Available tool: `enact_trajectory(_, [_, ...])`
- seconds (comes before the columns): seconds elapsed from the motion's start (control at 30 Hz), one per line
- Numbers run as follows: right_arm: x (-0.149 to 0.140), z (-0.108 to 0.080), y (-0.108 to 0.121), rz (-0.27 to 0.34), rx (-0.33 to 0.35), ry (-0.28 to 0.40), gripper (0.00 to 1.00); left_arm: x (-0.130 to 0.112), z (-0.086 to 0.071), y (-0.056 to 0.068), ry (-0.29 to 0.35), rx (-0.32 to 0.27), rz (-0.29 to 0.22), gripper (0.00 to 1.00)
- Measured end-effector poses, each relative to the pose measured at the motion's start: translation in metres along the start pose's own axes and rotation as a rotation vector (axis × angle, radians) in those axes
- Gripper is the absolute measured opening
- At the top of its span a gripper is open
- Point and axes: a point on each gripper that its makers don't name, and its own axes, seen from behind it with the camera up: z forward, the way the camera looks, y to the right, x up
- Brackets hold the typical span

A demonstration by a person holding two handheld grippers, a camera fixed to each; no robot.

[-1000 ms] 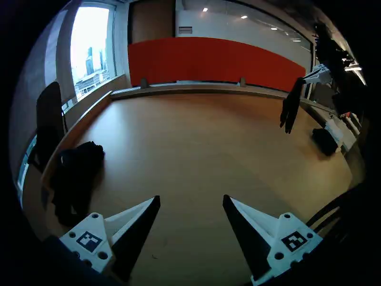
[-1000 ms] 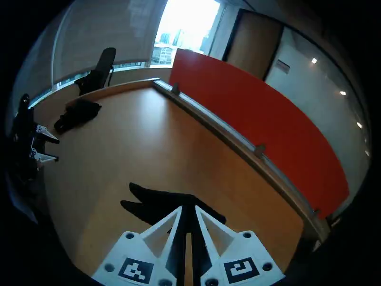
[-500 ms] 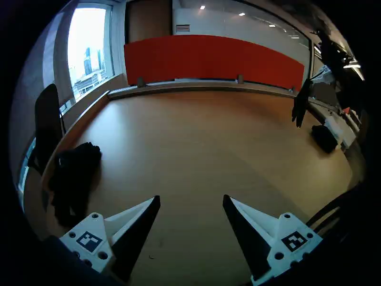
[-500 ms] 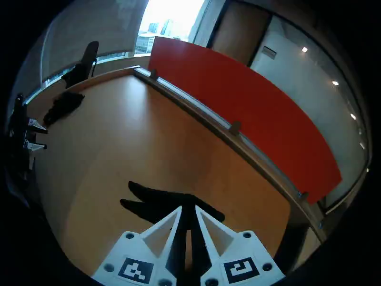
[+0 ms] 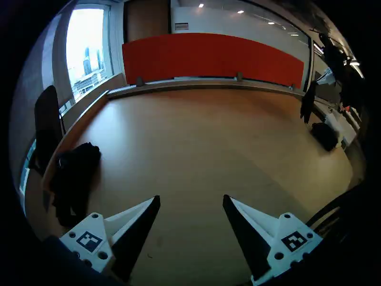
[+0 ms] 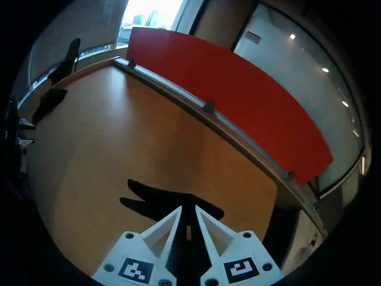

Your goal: Fold towel

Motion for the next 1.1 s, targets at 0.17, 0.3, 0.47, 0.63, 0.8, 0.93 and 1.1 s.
enact_trajectory(0.17, [-0.012,-0.003,0.017,0.014,-0.015,-0.018,0.04,0.001,0.0,0.002,-0.002,0.001,0.001,0.98])
enact_trajectory(0.3, [-0.02,-0.005,0.027,0.02,-0.021,-0.034,0.04,0.002,0.0,0.005,-0.003,0.0,0.008,0.98])
enact_trajectory(0.47, [-0.031,-0.008,0.038,0.026,-0.03,-0.054,0.04,0.003,-0.001,0.009,-0.004,-0.001,0.018,0.98])
enact_trajectory(0.63, [-0.042,-0.01,0.047,0.04,-0.038,-0.067,0.04,0.003,-0.002,0.011,-0.005,-0.002,0.018,0.98])
enact_trajectory(0.8, [-0.051,-0.016,0.051,0.056,-0.045,-0.07,0.05,0.003,-0.001,0.012,-0.009,-0.004,0.021,0.98])
enact_trajectory(0.93, [-0.059,-0.021,0.053,0.067,-0.051,-0.073,0.04,0.004,0.0,0.015,-0.008,-0.009,0.024,0.98])
enact_trajectory(1.1, [-0.073,-0.03,0.053,0.089,-0.056,-0.079,0.04,0.007,0.001,0.019,-0.006,-0.017,0.028,0.98])
